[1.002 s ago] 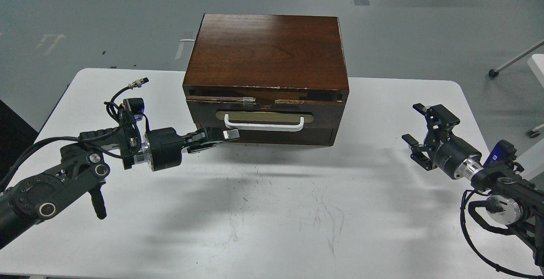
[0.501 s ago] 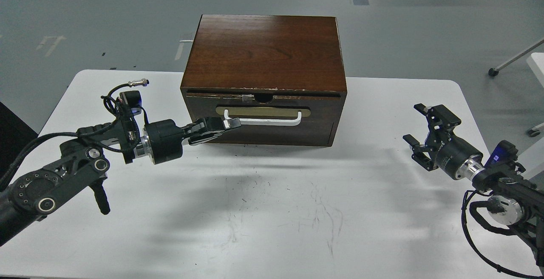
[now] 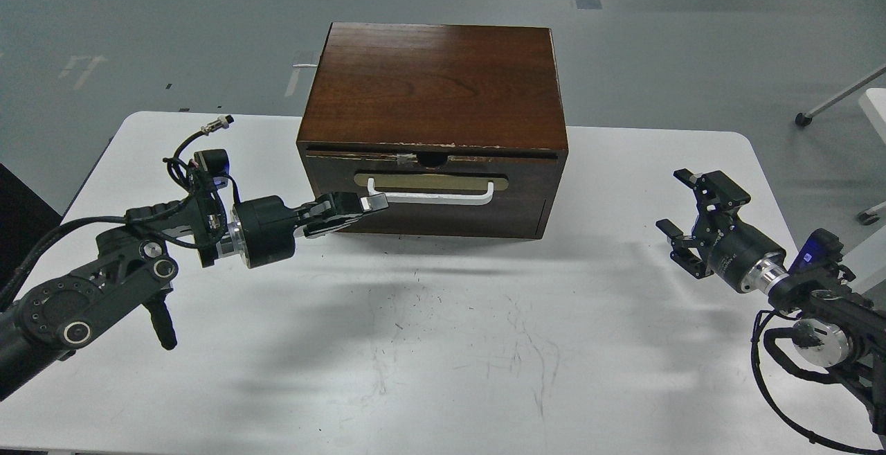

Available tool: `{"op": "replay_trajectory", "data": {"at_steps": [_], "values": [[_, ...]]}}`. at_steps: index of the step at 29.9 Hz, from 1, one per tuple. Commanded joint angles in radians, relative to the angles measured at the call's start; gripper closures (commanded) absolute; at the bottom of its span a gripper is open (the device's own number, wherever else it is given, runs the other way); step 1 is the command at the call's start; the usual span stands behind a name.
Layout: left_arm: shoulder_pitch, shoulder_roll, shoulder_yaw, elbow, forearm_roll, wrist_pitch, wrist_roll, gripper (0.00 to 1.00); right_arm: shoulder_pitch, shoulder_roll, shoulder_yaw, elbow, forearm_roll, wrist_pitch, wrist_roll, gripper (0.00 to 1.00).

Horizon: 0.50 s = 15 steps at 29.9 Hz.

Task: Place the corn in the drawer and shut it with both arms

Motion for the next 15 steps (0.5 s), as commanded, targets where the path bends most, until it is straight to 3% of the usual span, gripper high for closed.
{"op": "replay_trajectory", "data": {"at_steps": [1,15], "values": [[-0.004,-0.004,-0.001,0.02,0.0,0.0,0.0,1.0,0.0,0.0,0.002,0.0,0.0,0.001,0.0,0.01],[-0.021,-0.002,0.0,0.028,-0.006,0.0,0.0,1.0,0.0,0.0,0.002,0.0,0.0,-0.001,0.0,0.01]]}}
